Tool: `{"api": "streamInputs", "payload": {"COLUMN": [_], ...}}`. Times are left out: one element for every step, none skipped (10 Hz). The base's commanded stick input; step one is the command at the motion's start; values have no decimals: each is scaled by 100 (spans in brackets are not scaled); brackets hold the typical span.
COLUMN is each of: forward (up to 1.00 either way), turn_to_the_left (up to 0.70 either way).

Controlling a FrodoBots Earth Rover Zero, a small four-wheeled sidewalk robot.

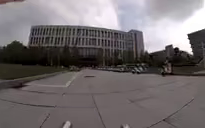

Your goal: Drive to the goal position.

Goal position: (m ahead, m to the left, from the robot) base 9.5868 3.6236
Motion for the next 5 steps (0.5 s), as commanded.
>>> {"api": "streamInputs", "payload": {"forward": [70,70,70,70,70], "turn_to_the_left": [0,0,0,0,0]}}
